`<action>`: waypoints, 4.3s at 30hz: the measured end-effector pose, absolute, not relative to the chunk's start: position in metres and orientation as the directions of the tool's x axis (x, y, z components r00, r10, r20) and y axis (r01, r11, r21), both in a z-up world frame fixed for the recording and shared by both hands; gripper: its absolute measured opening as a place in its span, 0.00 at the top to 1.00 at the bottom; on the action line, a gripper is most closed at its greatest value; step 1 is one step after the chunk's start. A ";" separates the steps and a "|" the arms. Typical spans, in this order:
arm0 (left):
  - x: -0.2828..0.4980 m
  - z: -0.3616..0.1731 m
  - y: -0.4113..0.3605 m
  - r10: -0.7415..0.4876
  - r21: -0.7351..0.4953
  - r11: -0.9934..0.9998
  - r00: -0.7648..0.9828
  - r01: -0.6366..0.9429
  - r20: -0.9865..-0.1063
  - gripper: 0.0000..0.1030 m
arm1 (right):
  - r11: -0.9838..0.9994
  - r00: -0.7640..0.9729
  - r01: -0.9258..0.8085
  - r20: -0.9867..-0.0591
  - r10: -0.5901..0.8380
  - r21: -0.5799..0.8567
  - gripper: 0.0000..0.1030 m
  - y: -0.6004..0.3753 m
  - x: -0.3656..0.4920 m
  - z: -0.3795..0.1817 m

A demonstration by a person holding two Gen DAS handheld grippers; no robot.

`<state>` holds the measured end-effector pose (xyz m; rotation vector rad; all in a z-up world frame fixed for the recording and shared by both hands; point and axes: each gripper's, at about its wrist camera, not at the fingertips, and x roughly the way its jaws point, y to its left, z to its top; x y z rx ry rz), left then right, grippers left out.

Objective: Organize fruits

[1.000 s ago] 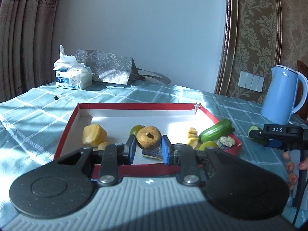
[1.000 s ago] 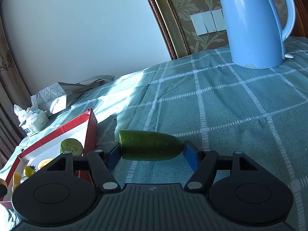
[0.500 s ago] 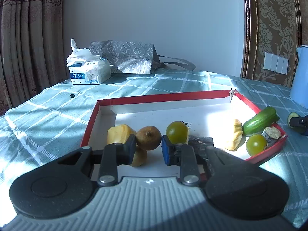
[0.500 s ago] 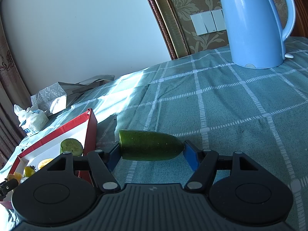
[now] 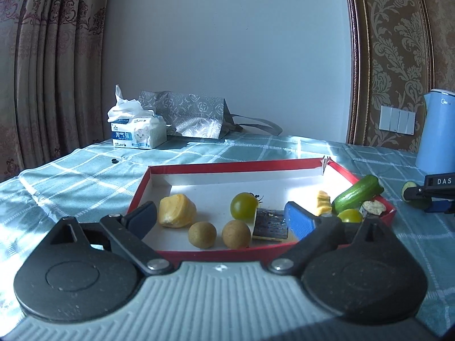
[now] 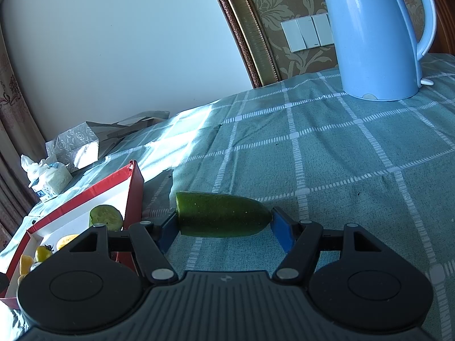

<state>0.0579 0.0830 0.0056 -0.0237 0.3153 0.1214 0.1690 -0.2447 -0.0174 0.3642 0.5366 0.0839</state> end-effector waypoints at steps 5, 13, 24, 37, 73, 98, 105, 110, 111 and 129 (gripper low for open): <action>0.040 0.004 0.061 0.163 0.047 0.987 0.924 -0.157 -0.345 0.00 | 0.932 0.859 0.026 -0.484 0.164 0.361 0.33 -0.245 0.169 -0.017; 0.030 -0.002 0.054 0.242 0.069 0.970 0.880 -0.234 -0.408 0.00 | 0.930 0.869 0.024 -0.468 0.161 0.366 0.33 -0.245 0.167 -0.014; 0.055 -0.015 0.065 0.206 0.047 0.975 0.800 -0.219 -0.564 0.00 | 0.932 0.893 -0.020 -0.413 0.179 0.361 0.33 -0.239 0.157 -0.005; 0.059 -0.013 0.075 0.227 0.008 0.963 0.792 -0.270 -0.567 0.00 | 0.953 0.909 -0.176 -0.329 0.254 0.248 0.33 -0.187 0.146 0.025; 0.055 -0.012 0.089 0.211 -0.089 0.947 0.805 -0.309 -0.554 0.00 | 0.962 0.861 -0.190 -0.438 0.259 0.195 0.24 -0.110 0.185 0.015; 0.028 -0.007 0.114 0.175 -0.137 0.951 0.849 -0.277 -0.499 0.00 | 0.987 0.908 -0.162 -0.392 0.147 -0.004 0.00 -0.093 0.050 -0.003; 0.025 -0.004 0.095 0.226 -0.037 0.961 0.856 -0.274 -0.465 0.01 | 0.986 0.903 -0.168 -0.402 0.156 0.006 0.00 -0.092 0.051 -0.003; 0.022 -0.001 0.092 0.230 -0.021 0.964 0.871 -0.265 -0.434 0.00 | 0.989 0.898 -0.145 -0.416 0.140 0.021 0.00 -0.095 0.055 -0.004; 0.021 -0.001 0.093 0.226 -0.028 0.964 0.874 -0.263 -0.431 0.00 | 0.990 0.898 -0.142 -0.419 0.134 0.011 0.00 -0.093 0.056 -0.004; 0.023 -0.002 0.089 0.200 -0.004 0.975 0.877 -0.224 -0.437 0.00 | 0.992 0.895 -0.129 -0.428 0.124 0.017 0.00 -0.095 0.058 -0.005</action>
